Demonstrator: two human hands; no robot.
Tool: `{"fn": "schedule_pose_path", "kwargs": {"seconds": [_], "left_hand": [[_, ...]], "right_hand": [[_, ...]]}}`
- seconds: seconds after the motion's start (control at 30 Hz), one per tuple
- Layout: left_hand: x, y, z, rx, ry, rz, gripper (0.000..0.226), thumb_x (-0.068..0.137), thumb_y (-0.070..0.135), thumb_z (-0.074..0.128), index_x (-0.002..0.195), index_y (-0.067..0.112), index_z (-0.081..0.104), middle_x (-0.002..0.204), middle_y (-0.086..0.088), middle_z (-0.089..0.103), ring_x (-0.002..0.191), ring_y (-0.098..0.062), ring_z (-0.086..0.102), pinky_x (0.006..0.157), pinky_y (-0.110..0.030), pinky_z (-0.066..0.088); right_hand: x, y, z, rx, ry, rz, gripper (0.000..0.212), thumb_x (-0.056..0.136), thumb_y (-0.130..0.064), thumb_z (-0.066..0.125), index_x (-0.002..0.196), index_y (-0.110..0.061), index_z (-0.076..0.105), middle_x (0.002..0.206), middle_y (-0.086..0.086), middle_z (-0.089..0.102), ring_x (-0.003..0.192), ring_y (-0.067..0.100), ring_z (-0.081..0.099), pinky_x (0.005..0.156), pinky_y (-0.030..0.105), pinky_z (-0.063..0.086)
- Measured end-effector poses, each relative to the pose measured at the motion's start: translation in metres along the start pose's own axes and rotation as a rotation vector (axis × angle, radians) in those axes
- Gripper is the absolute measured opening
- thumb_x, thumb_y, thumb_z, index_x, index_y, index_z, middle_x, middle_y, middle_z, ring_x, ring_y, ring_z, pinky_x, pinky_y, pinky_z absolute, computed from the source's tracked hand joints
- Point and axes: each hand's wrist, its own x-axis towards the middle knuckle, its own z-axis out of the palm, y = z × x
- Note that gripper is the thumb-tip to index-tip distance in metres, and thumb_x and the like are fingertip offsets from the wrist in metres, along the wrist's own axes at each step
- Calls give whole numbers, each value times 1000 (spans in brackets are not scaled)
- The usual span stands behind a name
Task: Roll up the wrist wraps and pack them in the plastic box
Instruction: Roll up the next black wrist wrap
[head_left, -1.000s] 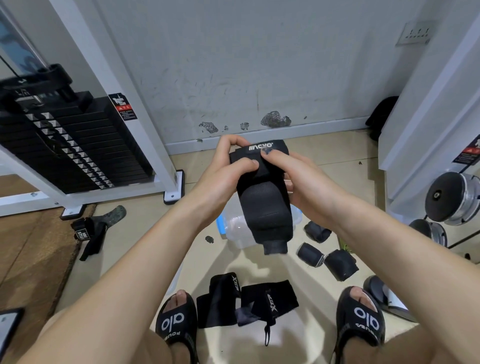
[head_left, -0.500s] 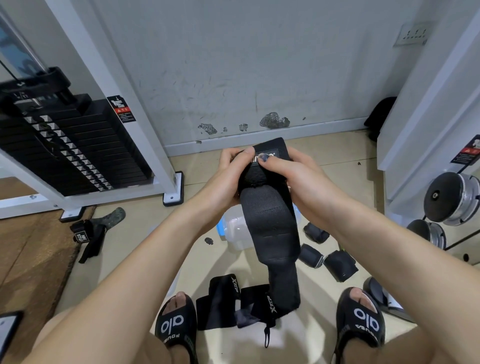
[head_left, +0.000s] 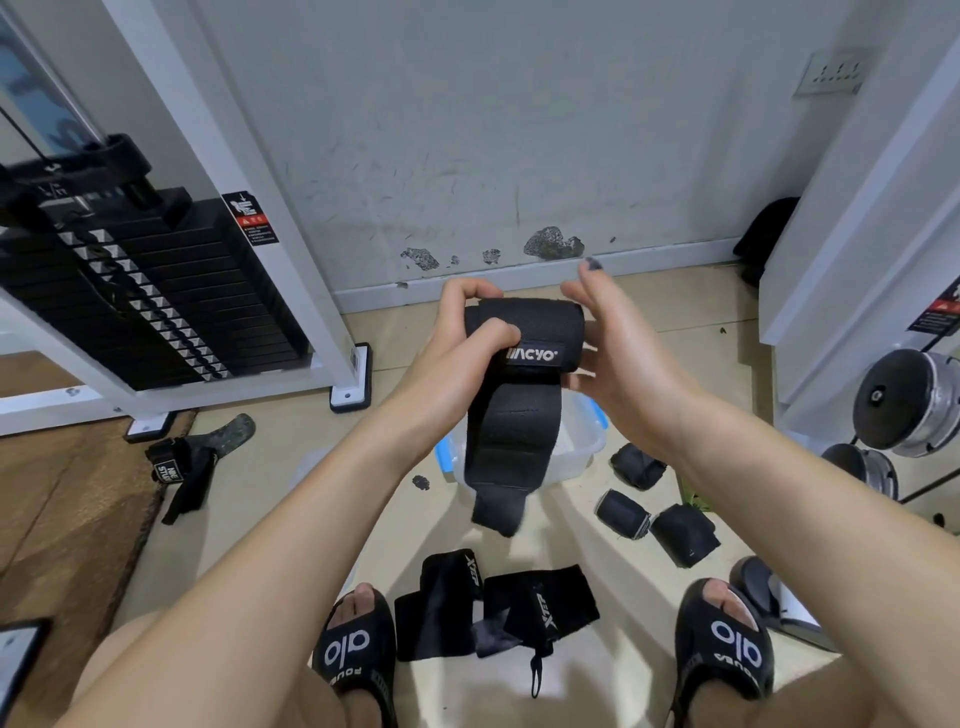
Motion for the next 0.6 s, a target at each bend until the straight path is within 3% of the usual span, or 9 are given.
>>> {"fn": "schedule_pose_path", "kwargs": {"seconds": [0.07,0.1,0.17,0.23,0.37,0.6], "left_hand": [[-7,0,4,28,-31,34,25,95,25,56,116,33,46,89,13,63,75,-1,60,66,-18,46],[-10,-1,8,52,-55,44,29,91,31,57,117,35,45,93,11,62,80,-4,60,70,-22,47],[-15,-3,16,67,-102,37,36,83,36,54,117,34,45,99,11,60,85,-6,59,74,-24,47],[-18,-4,19,40,-113,24,38,81,37,54,118,31,44,100,13,59,82,-1,59,70,-18,46],[-20,-5,17,15,-110,21,39,84,38,58,119,29,44,93,22,60,83,1,60,71,-13,47],[-25,-8,16,114,-176,24,34,102,18,60,128,22,38,107,3,58,85,-1,58,73,-11,48]], "right_hand": [[3,2,2,68,63,16,43,105,-56,37,128,-27,58,105,0,74,89,13,72,83,31,55],[4,5,5,81,84,29,42,106,-55,39,129,-26,59,108,4,72,90,15,72,85,33,56],[4,11,10,49,122,48,35,106,-46,43,119,-22,66,105,6,71,87,19,69,84,37,54],[6,16,12,16,156,45,28,105,-36,45,106,-21,68,101,6,70,83,20,66,82,38,54],[8,19,12,-2,159,3,19,102,-25,48,91,-24,64,85,-1,66,76,18,61,76,36,49],[2,20,9,-102,117,-13,10,86,-42,59,87,-38,68,87,-5,67,81,18,65,77,38,50]]}}
